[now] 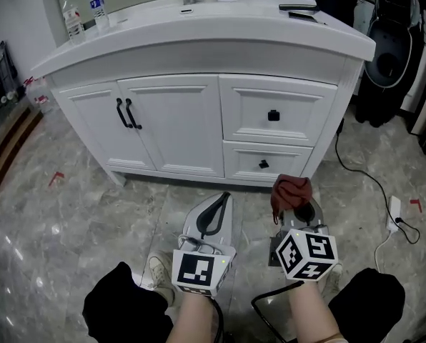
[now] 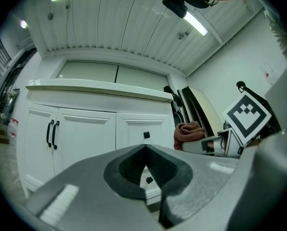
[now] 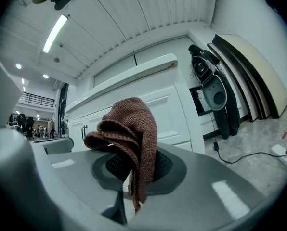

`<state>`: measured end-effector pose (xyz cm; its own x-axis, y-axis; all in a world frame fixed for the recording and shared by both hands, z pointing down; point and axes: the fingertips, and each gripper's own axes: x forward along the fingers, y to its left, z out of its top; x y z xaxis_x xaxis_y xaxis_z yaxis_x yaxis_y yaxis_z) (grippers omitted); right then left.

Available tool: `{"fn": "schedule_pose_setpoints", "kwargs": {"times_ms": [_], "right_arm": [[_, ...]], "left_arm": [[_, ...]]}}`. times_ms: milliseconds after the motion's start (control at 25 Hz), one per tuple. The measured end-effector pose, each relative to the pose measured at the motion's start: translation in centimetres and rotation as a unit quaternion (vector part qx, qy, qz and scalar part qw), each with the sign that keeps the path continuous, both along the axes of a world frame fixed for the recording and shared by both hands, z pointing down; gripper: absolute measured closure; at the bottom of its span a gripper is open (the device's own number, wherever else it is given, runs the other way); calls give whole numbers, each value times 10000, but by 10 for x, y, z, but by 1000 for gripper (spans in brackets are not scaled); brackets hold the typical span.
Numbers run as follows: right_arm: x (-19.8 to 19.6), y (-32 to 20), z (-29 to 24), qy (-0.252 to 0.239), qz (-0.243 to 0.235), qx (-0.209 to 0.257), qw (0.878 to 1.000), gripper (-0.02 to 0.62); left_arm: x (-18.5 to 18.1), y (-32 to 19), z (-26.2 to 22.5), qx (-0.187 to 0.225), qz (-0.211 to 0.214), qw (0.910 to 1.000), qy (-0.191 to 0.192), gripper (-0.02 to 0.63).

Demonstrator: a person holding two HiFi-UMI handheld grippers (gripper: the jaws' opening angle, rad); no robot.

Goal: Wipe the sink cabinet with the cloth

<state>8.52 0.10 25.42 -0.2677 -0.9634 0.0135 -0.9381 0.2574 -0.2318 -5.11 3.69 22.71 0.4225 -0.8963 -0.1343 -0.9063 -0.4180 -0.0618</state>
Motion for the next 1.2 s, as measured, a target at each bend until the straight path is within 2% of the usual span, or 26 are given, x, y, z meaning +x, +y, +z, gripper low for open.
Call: {"fn": "schedule_pose_setpoints", "kwargs": {"times_ms": [160,240,440,720,1040,1200], "right_arm": [[-14,-30,5,-203,-299,-136,9993,517],[-21,-45,-2,-365,-474,-129,9981,517],[-41,-81,-33,-412,-787,67,9960,517],[-78,-131,-75,-227,-1137,307,9928,517],[-136,-172,-99,34,-1539,346,9875,517],[-153,-182,-103,161,-1617,348,9861,515]], "left_arm": [[-15,-26,-1,-200,-100,9983,530,606],[-17,-36,0,-230,-103,9980,573,606],[-21,-61,2,-175,-121,9988,436,606],[-31,-100,-18,2,-121,9997,-188,605],[-43,-139,-27,124,-75,9993,-337,606],[-49,-150,-31,212,-61,9994,-280,606]]}}
